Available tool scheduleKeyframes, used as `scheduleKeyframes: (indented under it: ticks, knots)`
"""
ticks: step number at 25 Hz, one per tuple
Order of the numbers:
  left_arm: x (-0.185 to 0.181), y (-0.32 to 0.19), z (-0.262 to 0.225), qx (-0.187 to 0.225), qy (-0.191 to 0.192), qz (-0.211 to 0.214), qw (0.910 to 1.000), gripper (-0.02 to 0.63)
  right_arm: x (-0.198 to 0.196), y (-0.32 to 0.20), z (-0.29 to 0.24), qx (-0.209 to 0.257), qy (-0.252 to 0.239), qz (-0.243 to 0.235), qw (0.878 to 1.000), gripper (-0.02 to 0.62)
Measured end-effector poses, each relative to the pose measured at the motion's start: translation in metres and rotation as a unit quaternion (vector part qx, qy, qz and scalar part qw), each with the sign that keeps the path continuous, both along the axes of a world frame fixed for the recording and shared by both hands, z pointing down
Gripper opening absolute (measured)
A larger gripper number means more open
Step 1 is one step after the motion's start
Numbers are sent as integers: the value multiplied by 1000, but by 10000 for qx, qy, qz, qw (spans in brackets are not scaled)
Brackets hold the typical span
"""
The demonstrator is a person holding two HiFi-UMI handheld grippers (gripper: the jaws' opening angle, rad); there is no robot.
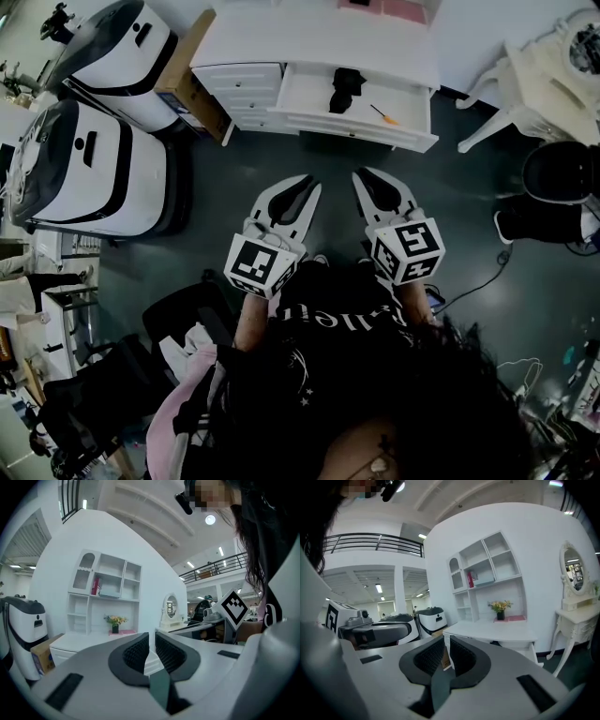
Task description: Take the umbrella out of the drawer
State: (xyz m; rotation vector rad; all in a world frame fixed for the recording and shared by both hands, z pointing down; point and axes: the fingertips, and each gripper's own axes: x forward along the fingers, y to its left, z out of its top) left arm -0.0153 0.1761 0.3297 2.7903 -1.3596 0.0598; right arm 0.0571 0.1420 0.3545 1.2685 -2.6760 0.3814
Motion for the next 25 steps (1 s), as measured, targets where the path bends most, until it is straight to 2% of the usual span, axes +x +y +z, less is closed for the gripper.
scheduleKeyframes:
  ticks: [7,15,20,25]
  knots:
    - [-32,8,21,-188,232,-72,9995,41,-9,10,23,-308,16,288,9991,66]
    - [-38,-13,29,-315,423,39,9986,41,-14,-4,30,-449,202,349,9982,67]
    - [-37,-39,40,-421,396,80,9983,41,-16,-28,41,-543,259,294,9978,67]
    - [-34,-82,47,-461,340,24,9984,41,-13,-76,54,-648,221,249,9973,67]
